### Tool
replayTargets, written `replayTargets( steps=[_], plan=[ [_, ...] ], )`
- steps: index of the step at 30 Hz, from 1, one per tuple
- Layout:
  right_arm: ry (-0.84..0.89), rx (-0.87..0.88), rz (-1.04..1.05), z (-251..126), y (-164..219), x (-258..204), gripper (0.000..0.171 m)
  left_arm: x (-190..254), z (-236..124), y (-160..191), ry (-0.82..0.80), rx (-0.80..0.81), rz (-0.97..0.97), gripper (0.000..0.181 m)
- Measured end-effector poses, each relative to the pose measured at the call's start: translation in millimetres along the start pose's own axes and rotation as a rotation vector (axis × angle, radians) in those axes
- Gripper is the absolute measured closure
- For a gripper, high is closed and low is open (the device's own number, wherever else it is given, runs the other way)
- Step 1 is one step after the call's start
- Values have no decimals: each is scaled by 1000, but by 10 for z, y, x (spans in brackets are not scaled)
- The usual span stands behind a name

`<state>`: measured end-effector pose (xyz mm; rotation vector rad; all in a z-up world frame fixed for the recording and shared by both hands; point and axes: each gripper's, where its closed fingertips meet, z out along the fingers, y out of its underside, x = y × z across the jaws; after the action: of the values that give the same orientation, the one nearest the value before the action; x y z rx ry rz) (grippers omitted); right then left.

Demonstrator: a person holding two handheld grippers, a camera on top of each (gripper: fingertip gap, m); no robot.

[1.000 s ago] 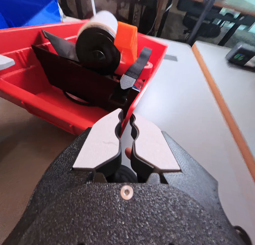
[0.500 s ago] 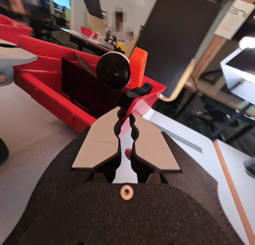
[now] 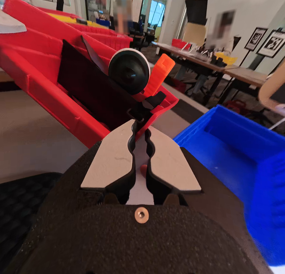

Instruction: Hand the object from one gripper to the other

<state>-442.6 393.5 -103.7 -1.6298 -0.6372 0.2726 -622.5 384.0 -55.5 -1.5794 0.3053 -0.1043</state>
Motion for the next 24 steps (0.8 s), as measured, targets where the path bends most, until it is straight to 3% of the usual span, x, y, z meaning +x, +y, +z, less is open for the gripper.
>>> replayTargets(
  steps=[2, 5, 9, 11, 13, 15, 18, 21, 24],
  plan=[
    [-12, -7, 9, 93, 184, -45, 160, -57, 111, 281, 10, -10, -31, 175],
    [32, -13, -2, 141, 265, 27, 160, -13, 233, 429, 44, 53, -112, 174],
    [-45, -161, 38, 196, 612, 143, 156, 132, 502, 915, 60, -115, -77, 174],
    [-96, -210, -1, 98, 736, 163, 156, 284, 575, 1189, 165, -257, -55, 156],
    [-144, -209, -50, -110, 711, 222, 149, 279, 535, 1110, 207, -231, -17, 156],
    [-171, -254, -120, -332, 691, 399, 137, 281, 444, 823, 248, -153, 96, 149],
    [-173, -380, -298, -485, 791, 787, 128, 702, 342, 708, 489, -251, 296, 137],
    [-223, -575, -527, -331, 1073, 1008, 114, 1172, 368, 1011, 702, -437, 576, 124],
    [-300, -755, -709, -49, 1457, 1037, 113, 1316, 582, 1526, 767, -661, 842, 118]
  ],
)
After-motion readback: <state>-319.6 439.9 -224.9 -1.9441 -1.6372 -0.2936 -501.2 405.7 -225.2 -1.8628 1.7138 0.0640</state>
